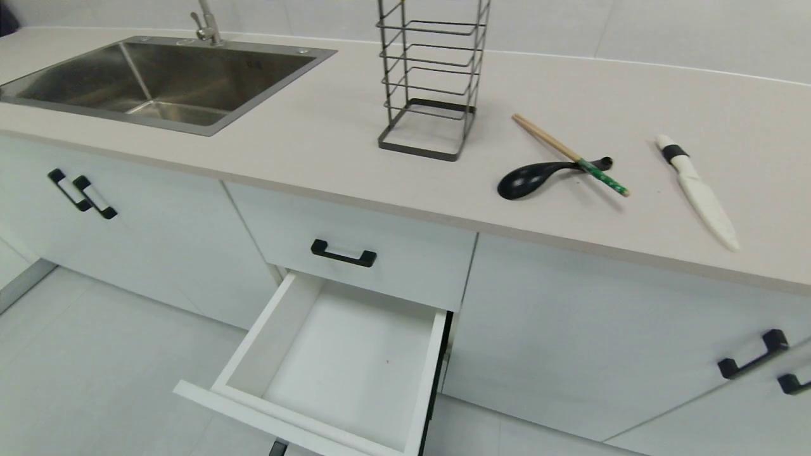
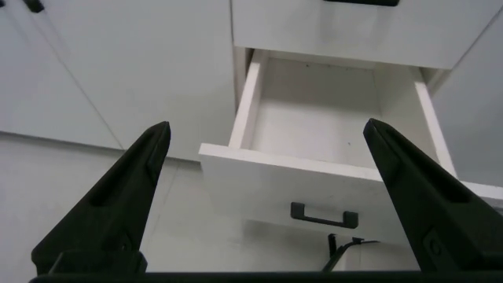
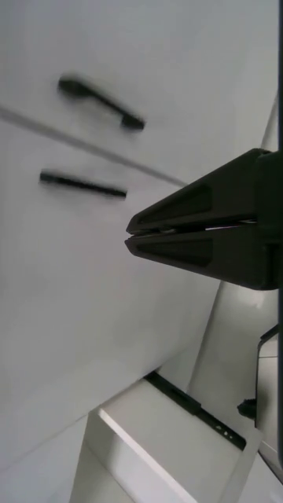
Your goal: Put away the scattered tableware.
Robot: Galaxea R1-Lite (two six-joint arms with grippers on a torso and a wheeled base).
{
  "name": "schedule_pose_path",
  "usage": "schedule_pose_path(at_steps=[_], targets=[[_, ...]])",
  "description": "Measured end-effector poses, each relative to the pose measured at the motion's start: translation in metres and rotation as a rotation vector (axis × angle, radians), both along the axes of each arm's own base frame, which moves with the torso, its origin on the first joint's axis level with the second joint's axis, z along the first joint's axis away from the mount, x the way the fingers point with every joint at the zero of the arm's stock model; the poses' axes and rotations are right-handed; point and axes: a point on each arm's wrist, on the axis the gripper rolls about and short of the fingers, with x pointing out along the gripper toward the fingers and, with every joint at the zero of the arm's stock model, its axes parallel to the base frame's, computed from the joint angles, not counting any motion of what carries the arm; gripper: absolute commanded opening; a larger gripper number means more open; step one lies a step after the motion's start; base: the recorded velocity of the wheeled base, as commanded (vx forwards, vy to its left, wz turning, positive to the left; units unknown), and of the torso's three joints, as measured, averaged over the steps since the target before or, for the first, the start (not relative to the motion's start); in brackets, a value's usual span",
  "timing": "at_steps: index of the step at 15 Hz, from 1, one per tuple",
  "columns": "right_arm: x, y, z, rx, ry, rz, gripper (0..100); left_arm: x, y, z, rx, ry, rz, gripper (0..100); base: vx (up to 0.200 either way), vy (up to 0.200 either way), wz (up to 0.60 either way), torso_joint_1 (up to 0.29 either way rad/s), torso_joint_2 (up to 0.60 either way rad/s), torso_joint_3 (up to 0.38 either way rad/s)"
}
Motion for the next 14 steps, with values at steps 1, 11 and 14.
schedule_pose_path(at_steps=[1, 11, 14], targets=[[0.0, 0.0, 0.0, 0.0, 0.0, -0.001, 0, 0.0, 0.0, 0.0, 0.0, 0.0, -0.001, 100, 0.0, 0.2, 0.0, 0.022, 0.0, -0.007], [0.0, 0.0, -0.0001, 0.002, 0.001, 0.0, 0, 0.0, 0.0, 0.0002, -0.005, -0.002, 0.0, 100, 0.04, 0.08, 0.0, 0.005, 0.0, 0.001], [0.0, 0.0, -0.0001, 0.001, 0.0, 0.0, 0, 0.0, 0.0, 0.0001, -0.006, 0.0, 0.0, 100, 0.067, 0.0, 0.0, -0.002, 0.0, 0.002]])
